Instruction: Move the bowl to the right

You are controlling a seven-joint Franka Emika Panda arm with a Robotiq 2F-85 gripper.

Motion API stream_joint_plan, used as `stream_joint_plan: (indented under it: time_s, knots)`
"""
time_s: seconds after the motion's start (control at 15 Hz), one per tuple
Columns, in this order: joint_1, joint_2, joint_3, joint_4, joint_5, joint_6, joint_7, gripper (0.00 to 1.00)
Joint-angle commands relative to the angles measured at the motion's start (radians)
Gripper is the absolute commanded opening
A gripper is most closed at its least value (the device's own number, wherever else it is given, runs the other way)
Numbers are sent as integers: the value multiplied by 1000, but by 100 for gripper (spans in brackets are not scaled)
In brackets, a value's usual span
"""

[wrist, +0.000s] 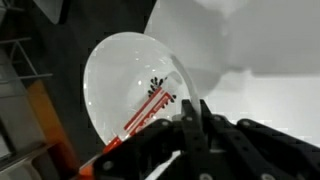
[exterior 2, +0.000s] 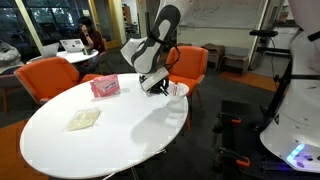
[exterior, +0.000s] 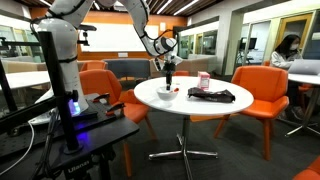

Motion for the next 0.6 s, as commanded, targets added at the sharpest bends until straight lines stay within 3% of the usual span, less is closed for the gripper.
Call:
stream_joint_plan:
  time_s: [0.0, 0.53]
  knots:
    - [-23, -19, 4, -25, -19, 68, 12, 2]
    - [-65, -28, 45, -59, 50, 184, -90, 2]
